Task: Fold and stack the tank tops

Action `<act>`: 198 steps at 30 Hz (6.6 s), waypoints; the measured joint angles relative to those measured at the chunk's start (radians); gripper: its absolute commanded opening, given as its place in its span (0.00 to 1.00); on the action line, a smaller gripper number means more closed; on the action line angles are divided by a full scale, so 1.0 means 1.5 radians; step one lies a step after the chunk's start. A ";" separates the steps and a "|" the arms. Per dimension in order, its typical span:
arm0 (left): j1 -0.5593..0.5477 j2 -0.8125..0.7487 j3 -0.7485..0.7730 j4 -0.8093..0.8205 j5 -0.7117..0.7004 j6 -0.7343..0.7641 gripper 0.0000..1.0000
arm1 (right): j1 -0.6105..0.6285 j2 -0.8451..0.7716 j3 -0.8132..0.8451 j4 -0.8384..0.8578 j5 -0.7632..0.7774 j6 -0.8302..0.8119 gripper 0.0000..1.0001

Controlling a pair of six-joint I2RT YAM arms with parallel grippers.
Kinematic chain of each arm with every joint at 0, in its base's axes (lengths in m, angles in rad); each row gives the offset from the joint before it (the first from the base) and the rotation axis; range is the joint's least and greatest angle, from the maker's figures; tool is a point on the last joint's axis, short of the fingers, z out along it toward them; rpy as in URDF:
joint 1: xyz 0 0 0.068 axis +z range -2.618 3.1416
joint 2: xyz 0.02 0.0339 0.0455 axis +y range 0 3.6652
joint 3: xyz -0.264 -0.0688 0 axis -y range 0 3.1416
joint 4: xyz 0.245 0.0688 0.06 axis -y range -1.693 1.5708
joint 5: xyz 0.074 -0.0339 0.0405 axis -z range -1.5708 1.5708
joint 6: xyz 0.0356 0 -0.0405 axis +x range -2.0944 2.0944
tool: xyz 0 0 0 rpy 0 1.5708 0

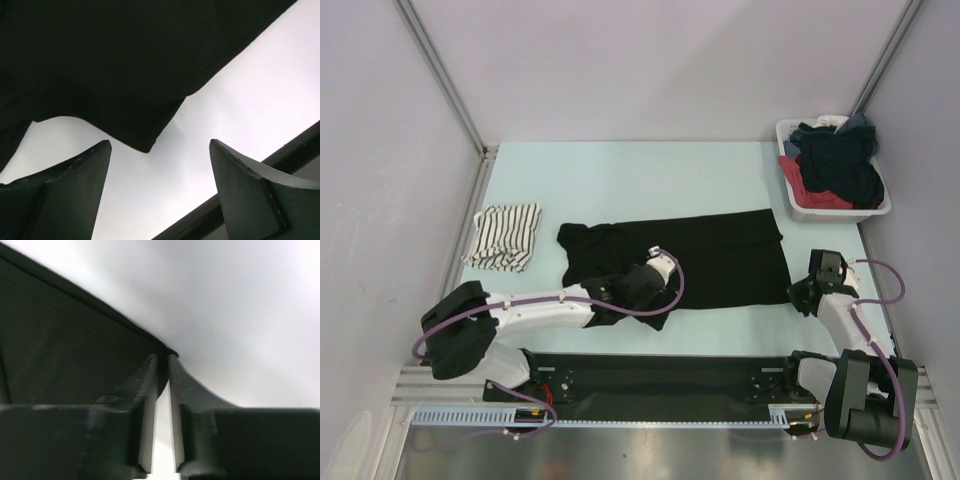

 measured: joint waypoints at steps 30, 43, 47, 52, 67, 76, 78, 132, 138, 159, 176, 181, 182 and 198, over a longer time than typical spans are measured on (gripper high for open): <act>-0.026 0.174 0.134 -0.183 -0.064 0.056 0.05 | -0.028 -0.026 -0.004 0.013 -0.018 -0.015 0.00; -0.026 0.093 0.108 -0.178 -0.019 0.063 0.00 | -0.030 -0.052 0.010 -0.036 -0.017 -0.028 0.00; -0.026 0.061 0.100 -0.178 -0.001 0.063 0.00 | -0.031 -0.078 0.031 -0.056 -0.013 -0.031 0.00; -0.026 0.056 0.080 -0.171 0.033 0.056 0.00 | -0.031 -0.098 0.050 -0.075 -0.010 -0.033 0.00; 0.032 0.043 0.058 -0.152 0.044 0.038 0.00 | -0.031 0.009 0.147 -0.056 -0.016 -0.049 0.00; 0.106 0.056 0.125 -0.156 0.050 0.045 0.00 | -0.031 0.122 0.184 0.002 -0.036 -0.048 0.00; 0.120 0.070 0.144 -0.159 0.051 0.050 0.00 | -0.031 0.146 0.198 0.012 -0.038 -0.048 0.00; 0.239 0.244 0.315 -0.216 -0.091 0.083 0.71 | 0.110 0.392 0.424 0.060 0.134 -0.059 0.44; 0.237 0.129 0.240 -0.199 -0.092 0.056 0.75 | 0.111 0.251 0.326 0.076 0.135 -0.079 0.44; 0.246 -0.128 -0.108 -0.087 -0.011 -0.104 0.73 | 0.090 0.288 0.189 0.126 0.066 -0.108 0.37; 0.372 -0.194 -0.200 -0.033 0.008 -0.211 0.58 | 0.086 0.322 0.208 0.144 0.071 -0.085 0.02; 0.432 -0.127 -0.175 -0.001 0.031 -0.224 0.57 | 0.086 0.302 0.196 0.121 0.070 -0.069 0.00; 0.444 -0.104 -0.166 0.006 0.039 -0.225 0.57 | 0.086 0.297 0.193 0.115 0.069 -0.065 0.00; 0.533 0.331 0.281 0.022 0.170 -0.223 0.59 | 0.313 0.067 0.096 -0.114 0.049 0.063 0.00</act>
